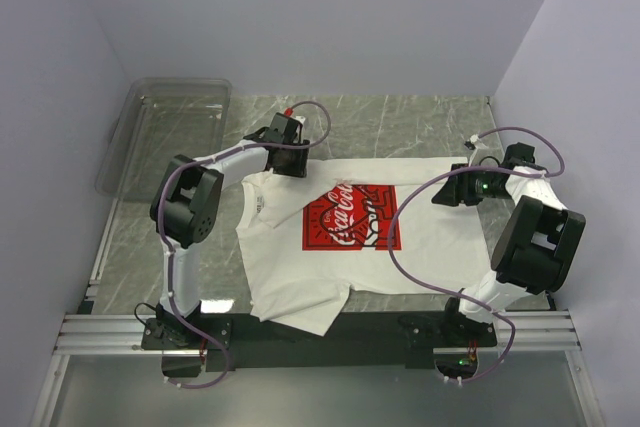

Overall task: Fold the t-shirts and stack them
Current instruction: Fold the tshirt

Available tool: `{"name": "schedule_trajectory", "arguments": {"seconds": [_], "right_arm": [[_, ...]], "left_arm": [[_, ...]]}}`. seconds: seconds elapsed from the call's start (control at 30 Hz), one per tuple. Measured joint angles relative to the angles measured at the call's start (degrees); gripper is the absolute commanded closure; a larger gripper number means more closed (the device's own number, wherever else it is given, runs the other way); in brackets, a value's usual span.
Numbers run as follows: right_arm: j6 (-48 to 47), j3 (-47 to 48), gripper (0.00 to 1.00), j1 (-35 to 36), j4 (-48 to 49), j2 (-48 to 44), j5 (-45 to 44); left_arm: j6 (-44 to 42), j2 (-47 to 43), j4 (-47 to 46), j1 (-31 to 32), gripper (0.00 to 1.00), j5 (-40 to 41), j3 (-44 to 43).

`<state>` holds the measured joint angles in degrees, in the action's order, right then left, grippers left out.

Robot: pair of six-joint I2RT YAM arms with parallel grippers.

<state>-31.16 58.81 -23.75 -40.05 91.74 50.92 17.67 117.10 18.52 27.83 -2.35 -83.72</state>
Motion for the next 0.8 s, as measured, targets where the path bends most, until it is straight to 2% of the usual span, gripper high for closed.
{"name": "schedule_trajectory", "arguments": {"seconds": [0.1, 0.2, 0.27, 0.37, 0.4, 0.53, 0.67, 0.8], "right_arm": [[0.0, 0.0, 0.36, 0.0, 0.0, 0.0, 0.0], [0.0, 0.0, 0.36, 0.0, 0.0, 0.0, 0.1], [0.0, 0.0, 0.36, 0.0, 0.0, 0.0, 0.2], [0.0, 0.0, 0.36, 0.0, 0.0, 0.0, 0.5], [0.0, 0.0, 0.36, 0.0, 0.0, 0.0, 0.6], [0.0, 0.0, 0.36, 0.0, 0.0, 0.0, 0.9], [0.0, 0.0, 0.36, 0.0, -0.1, 0.0, 0.9], [0.0, 0.0, 0.36, 0.0, -0.1, 0.0, 1.0]], "left_arm": [[0.0, 0.3, 1.2, 0.0, 0.51, 0.0, 0.0], [0.0, 0.3, 1.8, 0.0, 0.58, 0.0, -0.1], [-0.2, 0.3, 2.3, 0.0, 0.59, 0.0, -0.2], [-0.3, 0.3, 2.6, -0.1, 0.72, -0.1, -0.3], [-0.4, 0.4, 2.8, -0.1, 0.79, -0.2, -0.4], [-0.8, 0.7, 3.3, -0.1, 0.99, -0.9, -0.7], [-1.0, 0.5, 3.1, -0.2, 0.99, -1.5, -0.6], [-0.8, -3.1, 1.9, -0.2, 0.99, -2.4, 3.4]]}}
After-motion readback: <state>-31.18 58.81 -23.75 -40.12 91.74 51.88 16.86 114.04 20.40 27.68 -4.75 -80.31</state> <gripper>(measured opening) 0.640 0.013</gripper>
